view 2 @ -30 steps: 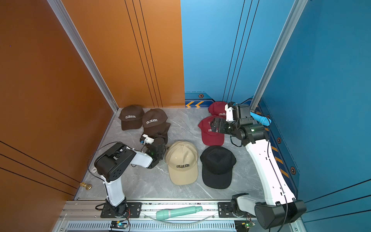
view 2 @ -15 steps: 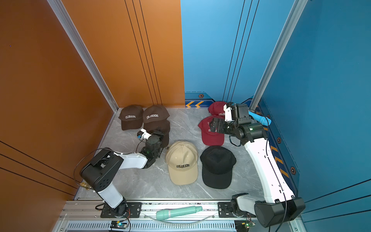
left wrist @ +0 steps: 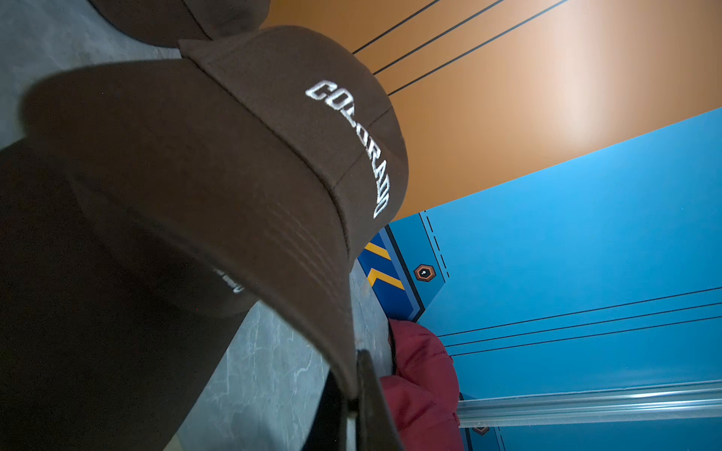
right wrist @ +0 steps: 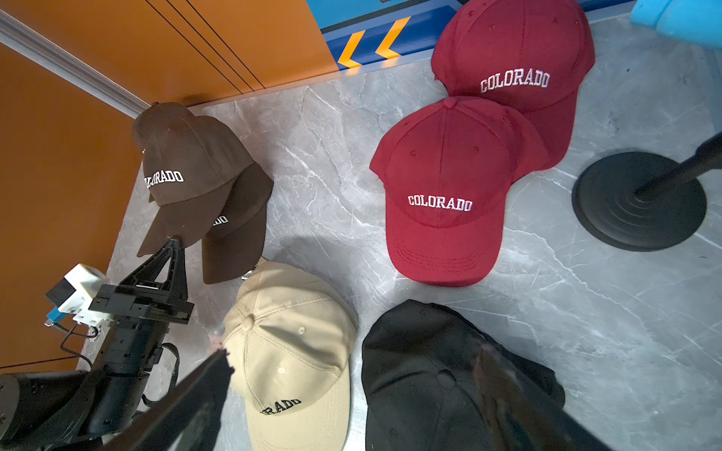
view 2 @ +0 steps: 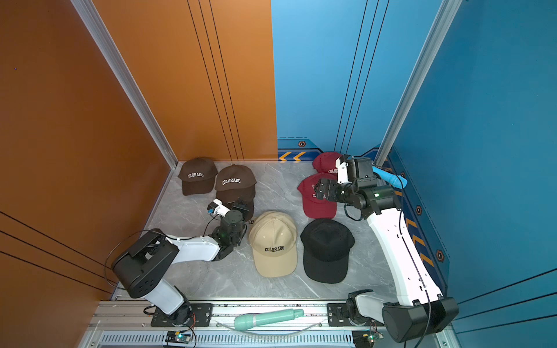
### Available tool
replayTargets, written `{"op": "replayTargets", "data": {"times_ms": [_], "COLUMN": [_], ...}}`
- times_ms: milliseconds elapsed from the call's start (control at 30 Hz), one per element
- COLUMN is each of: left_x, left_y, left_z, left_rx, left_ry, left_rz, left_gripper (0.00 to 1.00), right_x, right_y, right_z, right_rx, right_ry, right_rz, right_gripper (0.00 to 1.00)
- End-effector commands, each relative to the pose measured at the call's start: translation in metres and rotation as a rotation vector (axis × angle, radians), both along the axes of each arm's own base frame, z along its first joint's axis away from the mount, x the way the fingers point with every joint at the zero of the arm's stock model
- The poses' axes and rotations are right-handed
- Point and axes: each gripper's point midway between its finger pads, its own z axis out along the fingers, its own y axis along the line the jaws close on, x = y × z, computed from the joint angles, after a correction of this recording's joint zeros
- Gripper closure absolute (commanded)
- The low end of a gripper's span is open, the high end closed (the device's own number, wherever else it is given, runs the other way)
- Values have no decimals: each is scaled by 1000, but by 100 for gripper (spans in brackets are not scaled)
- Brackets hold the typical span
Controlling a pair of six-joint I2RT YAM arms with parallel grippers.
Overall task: Stack the baseball caps by color
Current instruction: Place the baseball cap on the baseball cap.
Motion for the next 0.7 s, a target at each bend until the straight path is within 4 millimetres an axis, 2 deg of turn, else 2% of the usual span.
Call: {"op": "replayTargets", "data": {"times_ms": [0,233,333,367,433,467,500,567,667], "left_x": [-9,-23,-21,-18,-16,-16,-16,-18,-19], "left_y": [12,21,16,12,6,5,4,1,-4], "left_z": [-12,-30,-40,-43,-49,-54,-56,-62,-58], "left_rx": [16,24,18,13,-11,-24,-36,-58,-54], "left_ry": [16,41,59,56,50,49,41,40,29], "left_rz": [64,104,89,76,58,53,46,34,12], "left_gripper": [100,100,100,97,84,71,54,32,21], "right_x": [-5,-4,-2,-2,-1,-1,-1,-1,0], "right_y": [-5,4,8,9,11,11,11,11,11], "right_z": [3,3,2,3,2,2,3,3,4], "right_rx": [-25,-31,-37,-38,-40,-43,-44,-47,-52], "right_ry": [-19,-6,0,1,8,9,8,9,10], "right_rz": [-7,19,32,35,38,37,38,37,35], "right_gripper": [0,0,0,0,0,0,0,0,0]}}
